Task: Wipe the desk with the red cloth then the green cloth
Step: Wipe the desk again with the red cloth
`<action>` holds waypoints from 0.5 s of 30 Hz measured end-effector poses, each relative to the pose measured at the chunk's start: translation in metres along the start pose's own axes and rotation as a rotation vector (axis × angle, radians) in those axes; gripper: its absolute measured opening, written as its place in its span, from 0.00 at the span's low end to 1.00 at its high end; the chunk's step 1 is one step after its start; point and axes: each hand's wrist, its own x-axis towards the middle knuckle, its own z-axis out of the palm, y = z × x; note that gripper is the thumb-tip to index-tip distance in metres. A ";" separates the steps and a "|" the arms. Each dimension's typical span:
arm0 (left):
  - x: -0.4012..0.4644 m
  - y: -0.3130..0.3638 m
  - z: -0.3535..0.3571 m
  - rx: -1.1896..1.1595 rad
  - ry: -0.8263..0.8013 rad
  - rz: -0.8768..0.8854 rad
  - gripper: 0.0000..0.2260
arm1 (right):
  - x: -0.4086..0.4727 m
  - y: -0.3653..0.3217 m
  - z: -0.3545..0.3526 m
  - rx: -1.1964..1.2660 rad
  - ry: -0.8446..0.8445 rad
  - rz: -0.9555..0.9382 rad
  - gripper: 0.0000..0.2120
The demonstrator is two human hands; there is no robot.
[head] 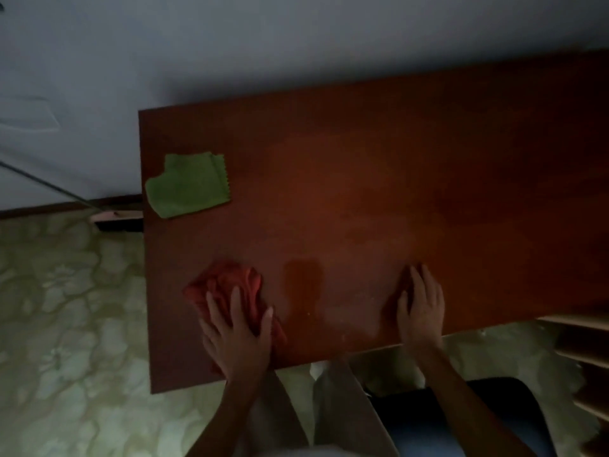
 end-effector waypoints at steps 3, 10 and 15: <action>0.025 0.039 0.015 0.004 0.067 0.004 0.32 | 0.002 0.022 -0.006 -0.130 -0.093 -0.110 0.26; 0.011 0.158 0.054 0.075 -0.100 0.388 0.25 | 0.011 0.039 -0.013 -0.063 -0.173 -0.204 0.25; -0.076 0.137 0.076 0.104 -0.199 0.600 0.29 | 0.012 0.037 -0.014 -0.060 -0.181 -0.188 0.27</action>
